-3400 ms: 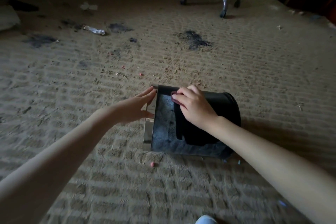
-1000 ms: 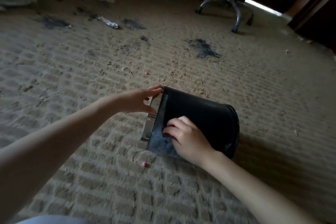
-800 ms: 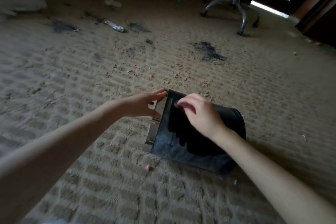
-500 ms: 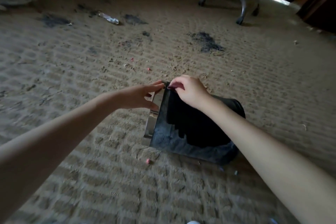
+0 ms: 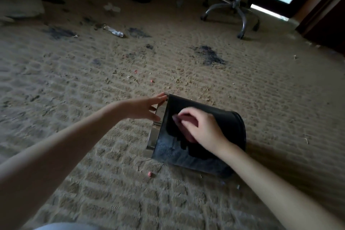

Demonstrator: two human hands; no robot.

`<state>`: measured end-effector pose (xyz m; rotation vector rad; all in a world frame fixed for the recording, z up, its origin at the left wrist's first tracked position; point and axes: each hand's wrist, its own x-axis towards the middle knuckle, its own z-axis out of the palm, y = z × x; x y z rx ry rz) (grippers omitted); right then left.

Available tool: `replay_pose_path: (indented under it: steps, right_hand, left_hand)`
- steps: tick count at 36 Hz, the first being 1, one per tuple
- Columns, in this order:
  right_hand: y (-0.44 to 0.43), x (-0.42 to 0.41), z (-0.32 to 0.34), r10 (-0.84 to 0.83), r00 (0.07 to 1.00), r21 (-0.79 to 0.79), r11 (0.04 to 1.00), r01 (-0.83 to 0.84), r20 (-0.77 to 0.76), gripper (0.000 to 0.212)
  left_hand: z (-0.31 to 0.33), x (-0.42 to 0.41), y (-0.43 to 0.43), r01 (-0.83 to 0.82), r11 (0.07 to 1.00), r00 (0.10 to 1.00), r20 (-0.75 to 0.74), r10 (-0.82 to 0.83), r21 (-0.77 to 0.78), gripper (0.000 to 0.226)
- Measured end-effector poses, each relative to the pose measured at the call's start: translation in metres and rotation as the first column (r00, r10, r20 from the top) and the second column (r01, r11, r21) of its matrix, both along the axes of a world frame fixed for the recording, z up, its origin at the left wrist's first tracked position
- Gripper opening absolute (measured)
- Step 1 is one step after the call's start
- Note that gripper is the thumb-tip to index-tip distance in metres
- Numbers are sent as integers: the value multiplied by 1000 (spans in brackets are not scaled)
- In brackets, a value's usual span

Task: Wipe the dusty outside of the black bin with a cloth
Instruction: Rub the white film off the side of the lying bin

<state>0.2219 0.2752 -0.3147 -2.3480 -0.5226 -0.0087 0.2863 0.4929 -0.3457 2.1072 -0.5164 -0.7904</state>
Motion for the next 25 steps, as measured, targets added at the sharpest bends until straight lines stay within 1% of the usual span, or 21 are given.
replay_pose_path:
  steps: [2, 4, 6, 8, 10, 12, 16, 19, 21, 25]
  right_hand:
    - [-2, 29, 11, -123, 992, -1, 992, 123, 5, 15]
    - [0, 59, 15, -189, 982, -89, 979, 186, -26, 16]
    - [5, 82, 9, -217, 973, -157, 967, 202, -84, 16]
    - [15, 92, 1, -223, 960, -137, 970, 201, -168, 14]
    - [24, 94, -4, -216, 959, -135, 972, 193, -185, 13]
    - [27, 90, -8, -190, 973, -161, 972, 168, -133, 16]
    - [30, 73, -10, -125, 988, -126, 985, 114, -87, 17]
    - [33, 60, -15, -92, 995, -104, 991, 89, -25, 16]
    - [33, 53, -18, -71, 997, -89, 993, 73, 27, 15]
    - [32, 39, -24, -12, 993, -73, 997, 21, 116, 14]
  left_hand:
    - [-2, 0, 2, 5, 1000, 1000, -24, -5, -16, 90]
    - [-4, -1, 3, 0, 999, 999, -36, -1, -33, 89]
    - [-6, -2, 2, -22, 997, 999, -43, 19, -68, 88]
    - [-8, -3, 1, -56, 992, 998, -41, 52, -113, 87]
    - [-9, -4, 0, -101, 982, 994, -59, 93, -159, 88]
    - [-10, -5, 0, -138, 971, 988, -92, 122, -197, 91]
    - [-12, -7, 1, -172, 951, 983, -114, 147, -257, 93]
    - [-12, -8, 1, -195, 935, 975, -166, 151, -295, 92]
    - [-11, -9, 1, -205, 938, 975, -146, 169, -281, 89]
    - [-9, -9, 1, -175, 960, 985, -46, 169, -218, 82]
